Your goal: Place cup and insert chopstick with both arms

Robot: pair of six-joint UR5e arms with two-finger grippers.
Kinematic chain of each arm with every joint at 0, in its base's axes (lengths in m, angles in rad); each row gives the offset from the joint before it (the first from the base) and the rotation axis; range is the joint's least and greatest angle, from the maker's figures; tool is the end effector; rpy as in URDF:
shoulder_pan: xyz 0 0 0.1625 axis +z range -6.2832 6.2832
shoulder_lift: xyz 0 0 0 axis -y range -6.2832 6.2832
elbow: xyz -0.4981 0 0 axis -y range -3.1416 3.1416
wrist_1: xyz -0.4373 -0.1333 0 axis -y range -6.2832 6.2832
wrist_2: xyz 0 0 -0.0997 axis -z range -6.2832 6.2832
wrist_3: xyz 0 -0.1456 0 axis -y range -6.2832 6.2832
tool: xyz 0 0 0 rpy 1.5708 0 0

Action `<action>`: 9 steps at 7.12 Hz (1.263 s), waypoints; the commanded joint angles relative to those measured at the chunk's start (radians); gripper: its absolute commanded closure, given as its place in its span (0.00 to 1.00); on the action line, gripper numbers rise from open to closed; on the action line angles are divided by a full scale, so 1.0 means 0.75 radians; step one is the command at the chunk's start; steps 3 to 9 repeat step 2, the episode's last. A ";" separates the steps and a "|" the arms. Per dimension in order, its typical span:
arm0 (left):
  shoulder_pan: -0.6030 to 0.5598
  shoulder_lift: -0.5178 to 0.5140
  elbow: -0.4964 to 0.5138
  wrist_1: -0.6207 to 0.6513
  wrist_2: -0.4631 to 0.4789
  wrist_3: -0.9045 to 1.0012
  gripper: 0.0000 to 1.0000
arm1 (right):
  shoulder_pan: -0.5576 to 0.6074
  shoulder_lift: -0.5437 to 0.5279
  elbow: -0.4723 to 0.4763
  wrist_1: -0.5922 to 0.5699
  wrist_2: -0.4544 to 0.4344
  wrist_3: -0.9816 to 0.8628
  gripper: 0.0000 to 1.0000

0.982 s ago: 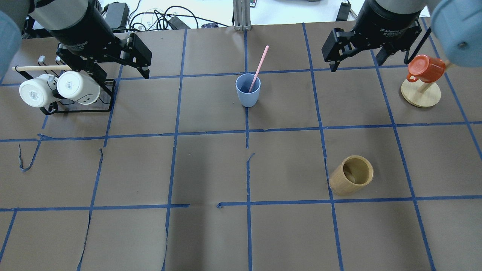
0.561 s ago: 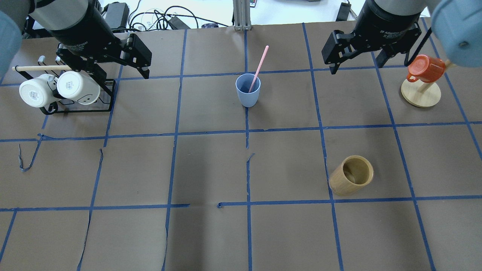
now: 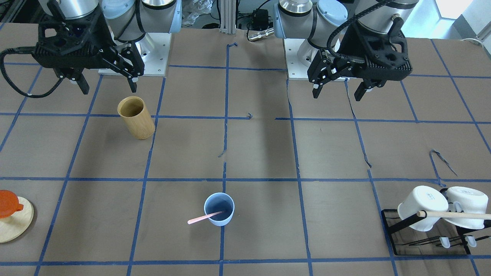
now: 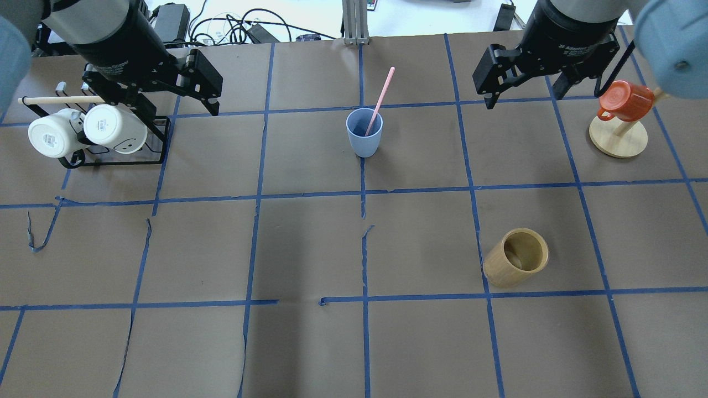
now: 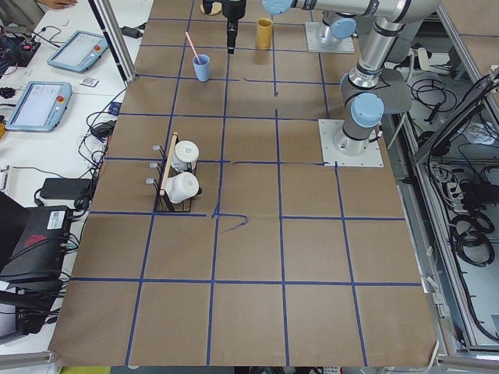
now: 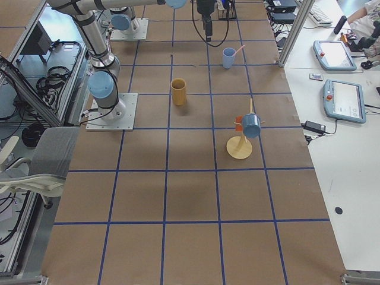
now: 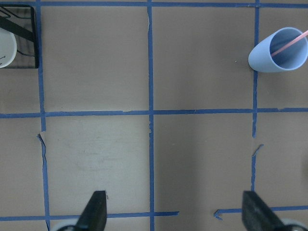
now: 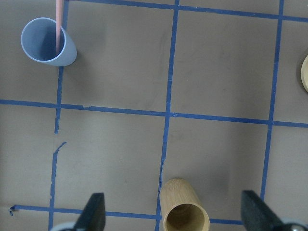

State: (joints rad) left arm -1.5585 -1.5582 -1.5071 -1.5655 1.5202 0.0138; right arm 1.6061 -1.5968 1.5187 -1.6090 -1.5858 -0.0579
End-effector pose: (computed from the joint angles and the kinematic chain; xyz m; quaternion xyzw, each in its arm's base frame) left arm -0.1340 -0.5427 0.5571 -0.0018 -0.9988 0.0411 0.0247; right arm 0.1501 -0.5340 0.5615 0.0461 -0.9972 0.0580 0.0081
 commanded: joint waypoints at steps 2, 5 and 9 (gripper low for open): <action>0.002 0.000 -0.001 0.001 0.000 0.000 0.00 | 0.000 0.000 0.000 0.000 -0.001 0.002 0.00; 0.002 0.000 -0.001 0.001 0.000 0.000 0.00 | 0.000 0.000 0.000 0.000 -0.001 0.002 0.00; 0.002 0.000 -0.001 0.001 0.000 0.000 0.00 | 0.000 0.000 0.000 0.000 -0.001 0.002 0.00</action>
